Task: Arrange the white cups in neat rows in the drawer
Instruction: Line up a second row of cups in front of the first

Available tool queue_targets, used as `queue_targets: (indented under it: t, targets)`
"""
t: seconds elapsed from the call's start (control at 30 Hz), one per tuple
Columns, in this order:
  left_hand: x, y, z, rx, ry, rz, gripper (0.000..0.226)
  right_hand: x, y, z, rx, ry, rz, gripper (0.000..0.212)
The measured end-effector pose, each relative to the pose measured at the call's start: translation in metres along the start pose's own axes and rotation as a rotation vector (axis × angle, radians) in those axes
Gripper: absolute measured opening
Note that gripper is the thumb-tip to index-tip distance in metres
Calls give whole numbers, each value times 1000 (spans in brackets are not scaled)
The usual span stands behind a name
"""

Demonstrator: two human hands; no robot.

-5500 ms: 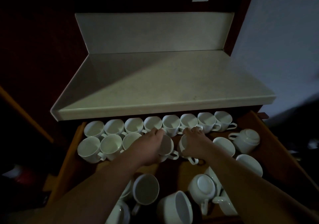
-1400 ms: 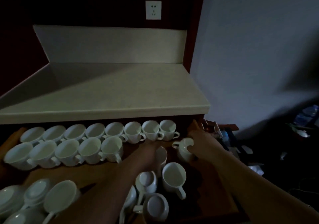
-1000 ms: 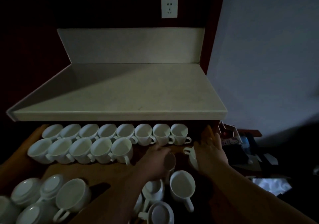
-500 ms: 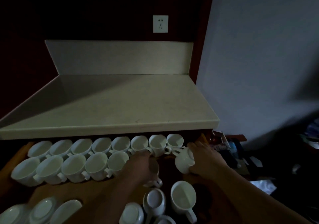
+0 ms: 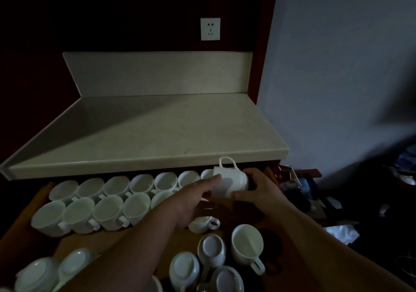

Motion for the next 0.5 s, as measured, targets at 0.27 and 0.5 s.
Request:
queue_targets:
  t: [0.27,0.5]
  targets:
    - [-30,-12,-1,-114,306,-83,51,36,6,4,6,-23,-304,58]
    - [-71,-9,8,-90,682,-712,71,70,-2,-7,239,-276,179,84]
Point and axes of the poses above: each hand's wrist, its own z-axis away from the middle knuckle, its own y-axis out of the palm, x = y × z, the point moved 5 cm from there along -z, towards the middle knuckle, and after that the axes turned 15 degrees about -x, right-handed, at the moved point
